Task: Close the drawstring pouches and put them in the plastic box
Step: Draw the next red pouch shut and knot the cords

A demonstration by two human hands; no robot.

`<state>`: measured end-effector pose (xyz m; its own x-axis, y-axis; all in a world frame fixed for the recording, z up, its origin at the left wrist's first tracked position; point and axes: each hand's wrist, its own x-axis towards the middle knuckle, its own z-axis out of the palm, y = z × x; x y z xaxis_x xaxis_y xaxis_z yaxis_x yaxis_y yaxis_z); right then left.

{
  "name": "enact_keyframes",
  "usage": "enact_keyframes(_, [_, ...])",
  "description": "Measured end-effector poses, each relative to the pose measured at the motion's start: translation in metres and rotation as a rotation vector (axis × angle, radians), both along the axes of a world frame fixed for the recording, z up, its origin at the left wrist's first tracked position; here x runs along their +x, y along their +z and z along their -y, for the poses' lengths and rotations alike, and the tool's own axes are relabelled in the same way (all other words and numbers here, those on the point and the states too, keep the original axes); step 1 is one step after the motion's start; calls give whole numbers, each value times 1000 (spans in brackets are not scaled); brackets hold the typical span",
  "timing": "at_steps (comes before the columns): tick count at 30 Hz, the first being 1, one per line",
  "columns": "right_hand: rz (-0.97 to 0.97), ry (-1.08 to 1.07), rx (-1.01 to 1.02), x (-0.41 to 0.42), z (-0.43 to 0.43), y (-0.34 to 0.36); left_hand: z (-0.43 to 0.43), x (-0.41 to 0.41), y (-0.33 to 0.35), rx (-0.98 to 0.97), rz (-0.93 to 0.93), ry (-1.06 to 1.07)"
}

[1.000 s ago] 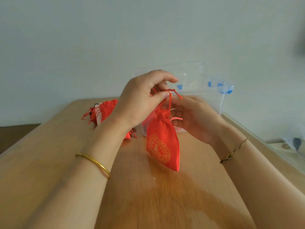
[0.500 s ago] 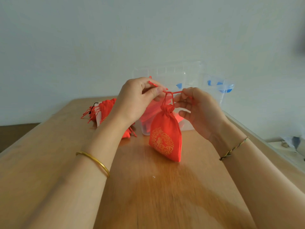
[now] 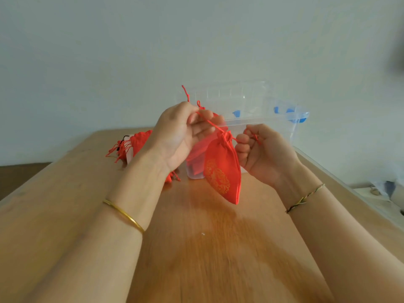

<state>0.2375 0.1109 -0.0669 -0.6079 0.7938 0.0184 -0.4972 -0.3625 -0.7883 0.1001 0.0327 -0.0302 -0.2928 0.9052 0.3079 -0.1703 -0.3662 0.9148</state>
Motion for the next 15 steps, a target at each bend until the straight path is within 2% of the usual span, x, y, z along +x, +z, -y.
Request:
enact_keyframes(2, [51, -58, 55, 1, -1, -1, -1, 6, -3, -54, -123, 24])
enact_keyframes(5, [26, -100, 160, 6, 0, 4, 0, 6, -3, -151, -357, 36])
enact_keyframes(12, [92, -150, 474, 2, 18, 12, 3, 9, -3, -220, -615, 16])
enact_keyframes(15, [164, -176, 537, 1, 18, 11, 3, 9, -3, -218, -610, 24])
